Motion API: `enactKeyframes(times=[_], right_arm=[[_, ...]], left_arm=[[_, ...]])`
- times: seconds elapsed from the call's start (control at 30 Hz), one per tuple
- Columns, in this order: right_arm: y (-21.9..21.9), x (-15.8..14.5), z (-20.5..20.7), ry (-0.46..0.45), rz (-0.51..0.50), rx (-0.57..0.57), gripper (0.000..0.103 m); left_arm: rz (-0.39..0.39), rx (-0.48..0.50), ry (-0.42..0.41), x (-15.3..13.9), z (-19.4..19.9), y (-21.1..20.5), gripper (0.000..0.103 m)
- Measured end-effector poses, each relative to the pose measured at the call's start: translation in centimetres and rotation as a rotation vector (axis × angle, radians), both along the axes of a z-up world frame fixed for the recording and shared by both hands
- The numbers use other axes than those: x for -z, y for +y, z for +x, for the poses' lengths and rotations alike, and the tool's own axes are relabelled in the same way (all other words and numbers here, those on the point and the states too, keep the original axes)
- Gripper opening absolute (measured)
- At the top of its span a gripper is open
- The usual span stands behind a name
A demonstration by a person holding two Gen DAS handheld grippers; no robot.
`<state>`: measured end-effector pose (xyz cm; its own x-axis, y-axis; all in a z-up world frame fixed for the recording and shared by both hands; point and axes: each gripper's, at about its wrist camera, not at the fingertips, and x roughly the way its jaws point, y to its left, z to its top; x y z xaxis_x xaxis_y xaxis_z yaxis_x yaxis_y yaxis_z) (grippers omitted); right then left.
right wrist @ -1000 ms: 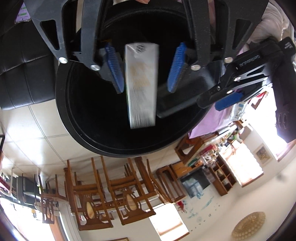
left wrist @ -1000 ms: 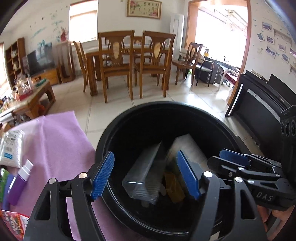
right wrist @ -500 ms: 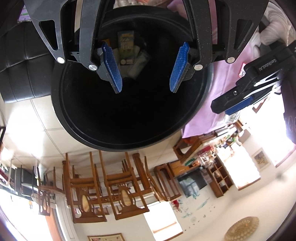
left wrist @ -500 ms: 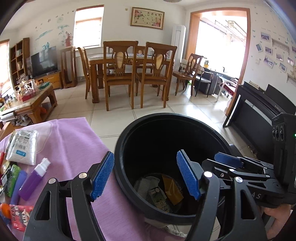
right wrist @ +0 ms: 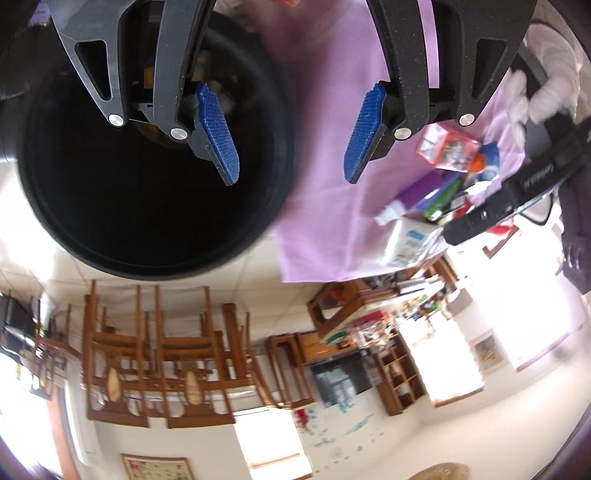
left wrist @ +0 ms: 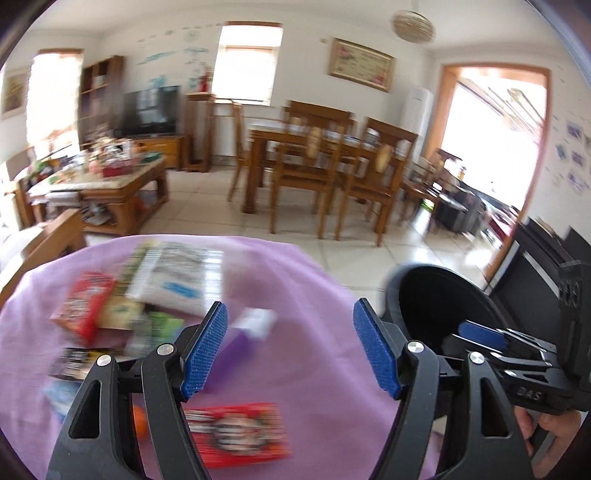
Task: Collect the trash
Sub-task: 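Grasp the red milk box with the left tool while the right grasps the white wrapper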
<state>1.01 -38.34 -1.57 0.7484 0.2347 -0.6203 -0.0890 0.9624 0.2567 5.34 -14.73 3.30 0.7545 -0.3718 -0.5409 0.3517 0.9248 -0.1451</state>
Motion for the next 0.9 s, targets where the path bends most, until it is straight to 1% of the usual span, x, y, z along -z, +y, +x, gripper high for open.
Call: enactKeyframes(times=[0.1,0.17,0.27,0.3,0.33,0.37,0.4,0.47,0.53,0.57,0.6,0.63,0.67,0.73,0.77,0.8,0.83,0.9], right_arm=[[3.6,-0.5,1.8,0.002,-0.005,-0.051,0.06],[6.1,-0.7,3.2,0.006,-0.011,-0.083,0.06],[9.3,-1.0,5.6,0.013,-0.012,-0.127,0.06],[10.6,-1.0,6.2,0.017,-0.014,-0.139,0.06],[11.7,-1.0,7.2,0.024,-0.016,-0.149,0.061],[12.7,-1.0,7.9,0.029,-0.013,-0.158,0.068],[13.7,-0.9,8.9,0.039,-0.007,-0.171,0.072],[15.8,-0.8,11.0,0.064,-0.004,-0.192,0.073],[17.1,-0.6,12.7,0.083,-0.007,-0.199,0.076],[17.7,-0.5,13.9,0.099,-0.003,-0.2,0.076],[18.3,-0.5,15.0,0.115,0.007,-0.201,0.08],[19.0,-0.3,16.0,0.129,0.014,-0.201,0.084],[19.5,-0.2,17.3,0.147,0.023,-0.197,0.091],[20.8,0.2,19.3,0.168,0.023,-0.181,0.092],[21.2,0.4,20.3,0.185,0.019,-0.168,0.092],[21.5,0.6,21.2,0.202,0.017,-0.161,0.092],[21.9,1.0,21.9,0.22,0.019,-0.157,0.092],[22.3,1.6,23.5,0.255,0.018,-0.133,0.092]], left_arm=[[-0.021,-0.096,0.015,0.1,1.9,5.3,0.07],[-0.022,-0.142,0.028,0.3,3.1,8.0,0.07],[0.013,-0.198,0.052,0.7,5.3,11.0,0.07],[0.029,-0.215,0.072,1.1,6.4,12.1,0.07],[0.039,-0.224,0.088,1.4,7.2,12.7,0.07],[0.054,-0.233,0.11,1.7,8.1,13.4,0.07],[0.07,-0.235,0.132,2.1,8.8,13.8,0.07],[0.11,-0.221,0.178,3.2,10.3,14.7,0.07],[0.141,-0.197,0.216,4.2,10.9,15.0,0.07],[0.146,-0.188,0.23,4.6,11.1,15.0,0.07],[0.148,-0.178,0.245,5.0,11.6,15.1,0.07],[0.143,-0.176,0.248,5.3,11.4,15.4,0.07],[0.136,-0.174,0.251,5.5,11.4,15.6,0.07],[0.12,-0.163,0.26,5.8,11.3,15.9,0.069],[0.119,-0.152,0.261,5.9,11.3,15.8,0.067],[0.12,-0.142,0.262,6.2,11.3,15.9,0.061],[0.124,-0.127,0.274,6.5,11.4,15.9,0.053],[0.127,-0.123,0.27,6.7,11.4,16.1,0.051]])
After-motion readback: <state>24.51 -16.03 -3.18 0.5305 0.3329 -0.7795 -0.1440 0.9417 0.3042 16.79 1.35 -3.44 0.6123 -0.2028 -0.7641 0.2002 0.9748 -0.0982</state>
